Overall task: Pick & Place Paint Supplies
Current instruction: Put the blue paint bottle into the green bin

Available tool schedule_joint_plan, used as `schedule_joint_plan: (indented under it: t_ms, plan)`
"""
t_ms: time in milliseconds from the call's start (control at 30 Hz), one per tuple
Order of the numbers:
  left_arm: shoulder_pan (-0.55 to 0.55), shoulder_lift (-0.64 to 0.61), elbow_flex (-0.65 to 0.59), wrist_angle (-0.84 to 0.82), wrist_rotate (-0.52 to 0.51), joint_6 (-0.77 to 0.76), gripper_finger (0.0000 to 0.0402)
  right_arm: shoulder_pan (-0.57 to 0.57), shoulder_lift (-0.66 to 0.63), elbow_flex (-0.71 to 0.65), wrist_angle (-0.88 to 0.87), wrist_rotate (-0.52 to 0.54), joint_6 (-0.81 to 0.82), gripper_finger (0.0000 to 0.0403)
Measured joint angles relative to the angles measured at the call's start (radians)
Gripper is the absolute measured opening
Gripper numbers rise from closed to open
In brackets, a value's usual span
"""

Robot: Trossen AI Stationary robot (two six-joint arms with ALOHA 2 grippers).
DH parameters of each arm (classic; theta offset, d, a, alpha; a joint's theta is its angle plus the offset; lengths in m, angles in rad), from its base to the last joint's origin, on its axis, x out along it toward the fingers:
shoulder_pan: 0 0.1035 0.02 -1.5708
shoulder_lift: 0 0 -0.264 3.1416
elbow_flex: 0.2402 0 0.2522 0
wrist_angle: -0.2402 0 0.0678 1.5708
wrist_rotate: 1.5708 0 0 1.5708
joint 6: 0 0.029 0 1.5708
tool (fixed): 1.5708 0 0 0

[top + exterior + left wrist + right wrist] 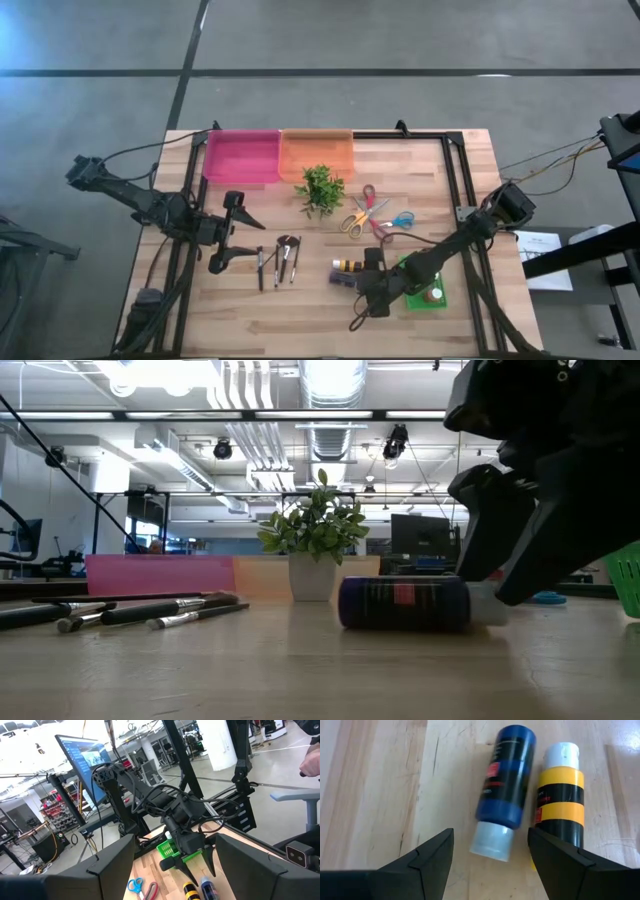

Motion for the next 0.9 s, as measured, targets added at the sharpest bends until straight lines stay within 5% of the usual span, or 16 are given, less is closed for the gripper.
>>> schedule_joint_plan:
  t_ms: [900]
  plan:
    - [0.000,0.000,0.000,-0.001,0.000,0.000,0.0287,-0.001,0.000,-0.001,0.022,-0.056,0.030,0.0250]
